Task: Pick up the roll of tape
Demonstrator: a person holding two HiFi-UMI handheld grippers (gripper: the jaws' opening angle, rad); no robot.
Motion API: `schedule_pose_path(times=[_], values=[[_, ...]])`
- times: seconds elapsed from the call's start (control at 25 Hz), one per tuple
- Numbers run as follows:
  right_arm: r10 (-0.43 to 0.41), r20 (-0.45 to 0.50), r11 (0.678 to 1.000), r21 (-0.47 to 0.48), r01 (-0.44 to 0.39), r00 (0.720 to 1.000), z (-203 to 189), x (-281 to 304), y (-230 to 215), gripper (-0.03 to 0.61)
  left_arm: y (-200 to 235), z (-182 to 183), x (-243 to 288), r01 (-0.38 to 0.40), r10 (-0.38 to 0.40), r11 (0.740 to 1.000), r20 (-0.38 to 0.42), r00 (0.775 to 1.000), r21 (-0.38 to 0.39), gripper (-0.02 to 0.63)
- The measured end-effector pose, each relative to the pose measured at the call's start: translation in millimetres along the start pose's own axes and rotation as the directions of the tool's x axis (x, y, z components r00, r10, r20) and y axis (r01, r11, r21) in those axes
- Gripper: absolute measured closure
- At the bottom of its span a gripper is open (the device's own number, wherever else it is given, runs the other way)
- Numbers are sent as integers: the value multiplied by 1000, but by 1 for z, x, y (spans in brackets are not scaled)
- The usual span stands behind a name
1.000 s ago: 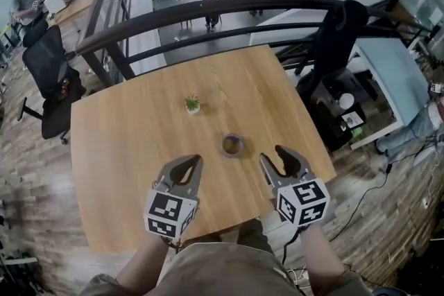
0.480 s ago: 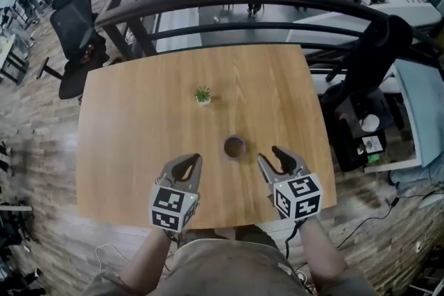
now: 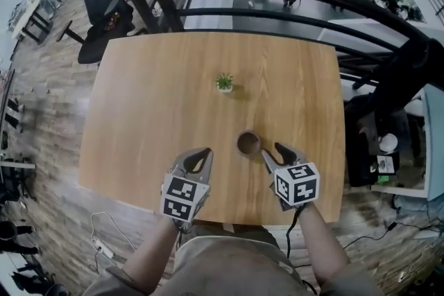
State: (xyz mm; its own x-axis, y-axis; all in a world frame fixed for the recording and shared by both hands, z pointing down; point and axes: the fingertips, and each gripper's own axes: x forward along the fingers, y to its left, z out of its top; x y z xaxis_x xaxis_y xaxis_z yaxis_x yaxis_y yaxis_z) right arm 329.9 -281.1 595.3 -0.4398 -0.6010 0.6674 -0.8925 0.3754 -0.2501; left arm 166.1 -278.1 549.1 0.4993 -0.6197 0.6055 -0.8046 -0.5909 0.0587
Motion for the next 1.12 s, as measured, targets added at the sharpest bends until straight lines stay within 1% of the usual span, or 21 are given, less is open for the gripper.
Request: schedule_pose_path(times=[0.36, 0.6, 0.68, 0.92, 1.08, 1.12], values=[[26, -109, 1000, 18, -24, 994, -25, 57, -7, 408, 9, -22, 20, -2, 1, 1000, -49, 999, -28, 614], [9, -200, 999, 34, -2, 980, -45, 89, -16, 408, 16, -33, 31, 8, -11, 999, -79, 997, -36, 614], [13, -225, 999, 52, -1, 974, -52, 96, -18, 410, 18, -36, 31, 10, -13, 999, -87, 996, -38, 614], [5, -258, 994, 106, 23, 966, -64, 111, -19, 422, 26, -47, 27, 15, -19, 999, -113, 993, -33, 613], [8, -263, 993, 119, 25, 965, -58, 112, -23, 442, 31, -47, 20, 5, -8, 1000, -98, 995, -31, 614], [-1, -267, 993, 117, 33, 964, -58, 113, -24, 458, 31, -48, 18, 5, -8, 1000, -96, 995, -30, 614]])
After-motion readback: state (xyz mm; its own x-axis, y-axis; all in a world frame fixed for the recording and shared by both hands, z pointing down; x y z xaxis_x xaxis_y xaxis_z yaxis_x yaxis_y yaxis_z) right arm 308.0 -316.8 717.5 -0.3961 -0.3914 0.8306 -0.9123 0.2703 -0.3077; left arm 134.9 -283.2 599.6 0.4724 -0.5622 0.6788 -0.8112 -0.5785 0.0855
